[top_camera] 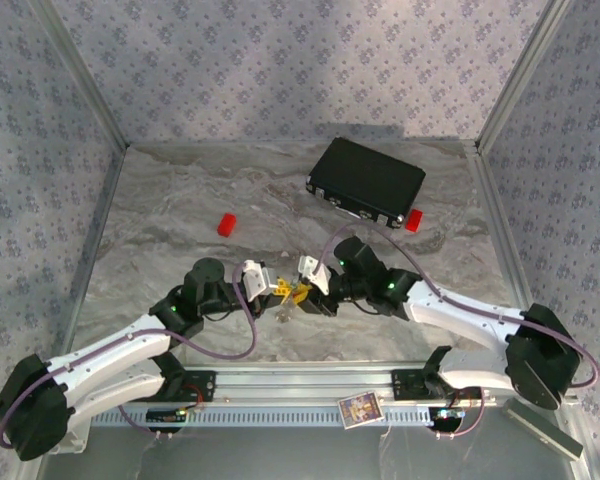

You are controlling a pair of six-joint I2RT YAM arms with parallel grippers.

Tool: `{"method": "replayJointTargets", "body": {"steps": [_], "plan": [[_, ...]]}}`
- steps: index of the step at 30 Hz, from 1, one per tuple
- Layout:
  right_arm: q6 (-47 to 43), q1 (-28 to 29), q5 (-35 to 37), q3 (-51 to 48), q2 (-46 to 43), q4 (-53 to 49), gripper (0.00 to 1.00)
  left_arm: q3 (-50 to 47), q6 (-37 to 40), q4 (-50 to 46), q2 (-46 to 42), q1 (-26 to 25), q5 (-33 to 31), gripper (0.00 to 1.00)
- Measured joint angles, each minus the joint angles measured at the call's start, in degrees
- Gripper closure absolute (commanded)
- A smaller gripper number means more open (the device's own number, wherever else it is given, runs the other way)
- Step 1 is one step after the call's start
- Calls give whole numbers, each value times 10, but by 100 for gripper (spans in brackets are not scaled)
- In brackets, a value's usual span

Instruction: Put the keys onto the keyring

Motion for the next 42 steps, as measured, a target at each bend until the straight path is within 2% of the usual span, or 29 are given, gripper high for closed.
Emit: {"method": "replayJointTargets", "body": {"steps": [5,12,16,28,42], "plan": [[0,-2,14,0,-3,-12,64,0,0,1,0,0,5,100],[0,-5,24,-1,-49,-23,67,0,0,1,0,0,6,100],[0,-5,25,-2,-50,-23,64,0,0,1,0,0,6,100],[0,-5,29,-2,-71,-23,68,0,0,1,0,0,7,100],[8,-11,28,-2,-66,-22,94,0,0,1,0,0,11,100]]}}
